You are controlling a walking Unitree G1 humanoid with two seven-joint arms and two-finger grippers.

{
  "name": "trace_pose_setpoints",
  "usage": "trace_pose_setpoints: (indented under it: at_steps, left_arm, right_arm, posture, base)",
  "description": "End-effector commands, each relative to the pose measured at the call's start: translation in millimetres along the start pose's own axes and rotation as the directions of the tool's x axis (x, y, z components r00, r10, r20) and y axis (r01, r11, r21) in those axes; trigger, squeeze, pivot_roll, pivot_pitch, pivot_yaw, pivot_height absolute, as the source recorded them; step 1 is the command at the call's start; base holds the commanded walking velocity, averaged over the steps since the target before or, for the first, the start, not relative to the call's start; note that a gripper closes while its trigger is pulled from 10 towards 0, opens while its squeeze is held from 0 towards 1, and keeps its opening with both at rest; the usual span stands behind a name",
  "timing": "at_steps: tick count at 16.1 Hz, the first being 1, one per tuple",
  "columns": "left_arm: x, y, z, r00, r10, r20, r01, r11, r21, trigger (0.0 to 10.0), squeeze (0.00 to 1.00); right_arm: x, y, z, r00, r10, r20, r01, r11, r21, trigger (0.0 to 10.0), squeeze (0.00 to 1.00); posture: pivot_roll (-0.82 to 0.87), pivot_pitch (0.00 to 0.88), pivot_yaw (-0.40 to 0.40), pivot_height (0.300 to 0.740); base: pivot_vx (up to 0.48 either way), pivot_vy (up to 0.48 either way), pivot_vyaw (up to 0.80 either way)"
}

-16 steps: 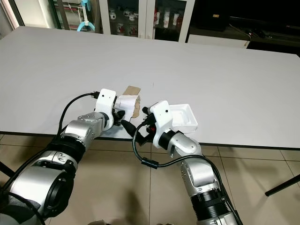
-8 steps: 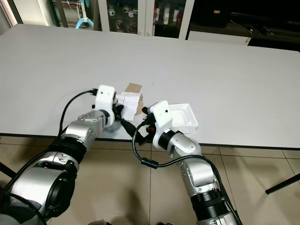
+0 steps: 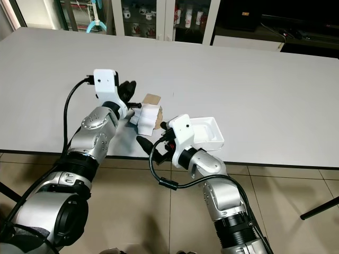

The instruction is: Picking trash to rubbish bin

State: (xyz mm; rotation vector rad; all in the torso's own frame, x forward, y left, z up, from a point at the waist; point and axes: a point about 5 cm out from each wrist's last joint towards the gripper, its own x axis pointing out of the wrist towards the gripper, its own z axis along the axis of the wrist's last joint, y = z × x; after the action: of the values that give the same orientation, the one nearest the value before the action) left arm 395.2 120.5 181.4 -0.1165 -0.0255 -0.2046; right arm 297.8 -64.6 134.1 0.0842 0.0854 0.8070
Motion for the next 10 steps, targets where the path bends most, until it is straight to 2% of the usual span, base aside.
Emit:
trace_pose_setpoints:
  at_steps: [1,2,7,10]
  left_arm:
    - [-0.3,-3.1,-3,1.0,-0.013,-0.007,0.013,1.0,0.012,10.0,0.73]
    - [-1.4,-3.8,-8,1.0,-0.022,-0.021,0.023,0.999,0.033,10.0,1.0]
    - [-2.7,1.3,-14,0.998,0.024,-0.056,-0.023,0.999,0.031,10.0,1.0]
    - [-2.7,2.6,-12,0.999,0.021,-0.044,-0.02,0.999,0.031,10.0,1.0]
  right_arm:
    - [0.1,-3.3,4,1.0,-0.015,0.014,0.015,1.0,-0.005,10.0,0.0]
    - [0.0,-3.5,4,1.0,-0.017,0.013,0.017,1.0,-0.006,10.0,0.0]
    - [0.1,-5.1,4,1.0,-0.025,0.013,0.026,1.0,-0.006,10.0,0.0]
    - [-0.5,-6.9,5,0.999,-0.034,0.016,0.035,0.999,-0.008,10.0,0.0]
  posture:
    - [-0.02,0.039,-0.07,0.74]
    - [-0.02,0.039,-0.067,0.74]
    - [-0.02,0.038,-0.067,0.74]
    - [-0.02,0.038,-0.068,0.74]
  base:
    - [0.0,0.0,0.0]
    - [0.0,0.0,0.0]
    - [0.0,0.0,0.0]
    - [0.0,0.0,0.0]
